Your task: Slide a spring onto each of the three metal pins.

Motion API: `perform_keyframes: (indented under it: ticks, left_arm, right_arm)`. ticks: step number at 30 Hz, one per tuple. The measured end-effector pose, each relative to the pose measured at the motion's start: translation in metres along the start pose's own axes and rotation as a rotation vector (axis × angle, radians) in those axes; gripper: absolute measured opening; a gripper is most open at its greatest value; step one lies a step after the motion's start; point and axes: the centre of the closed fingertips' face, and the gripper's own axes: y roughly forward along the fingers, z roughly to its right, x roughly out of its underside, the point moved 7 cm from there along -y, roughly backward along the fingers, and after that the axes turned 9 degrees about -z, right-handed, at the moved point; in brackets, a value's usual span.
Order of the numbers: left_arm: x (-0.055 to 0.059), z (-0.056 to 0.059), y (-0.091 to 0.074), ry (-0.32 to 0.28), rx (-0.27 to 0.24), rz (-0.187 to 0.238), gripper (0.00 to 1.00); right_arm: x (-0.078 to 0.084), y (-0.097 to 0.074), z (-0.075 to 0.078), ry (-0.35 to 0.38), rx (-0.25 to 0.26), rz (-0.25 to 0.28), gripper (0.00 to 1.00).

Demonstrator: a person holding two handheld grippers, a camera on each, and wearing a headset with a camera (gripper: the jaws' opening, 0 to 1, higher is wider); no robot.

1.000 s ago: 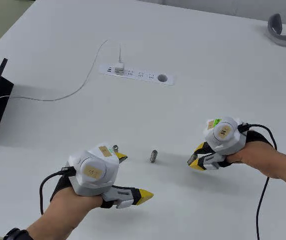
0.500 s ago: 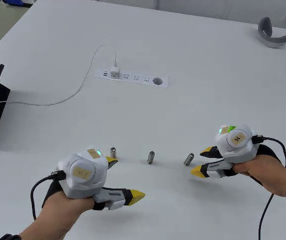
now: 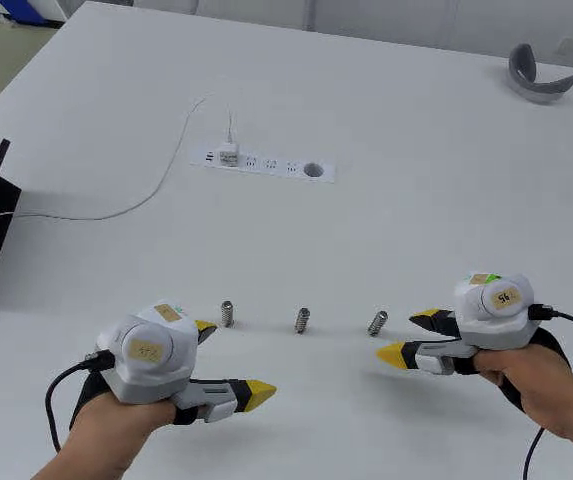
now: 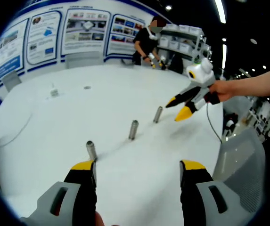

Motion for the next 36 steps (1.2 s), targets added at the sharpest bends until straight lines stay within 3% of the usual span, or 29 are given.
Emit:
perform_keyframes:
  ticks: [19,36]
  left_arm:
    - [0.002,-0.012,-0.008,-0.018,-0.026,0.004,0.75]
    - [0.01,-0.025,-0.017,-0.052,-0.059,0.007,0.78]
  right_arm:
    - [0.014,-0.002,-0.042,0.075,0.003,0.079,0.71]
    - [0.018,-0.001,-0.061,0.095,-0.003,0.114,0.79]
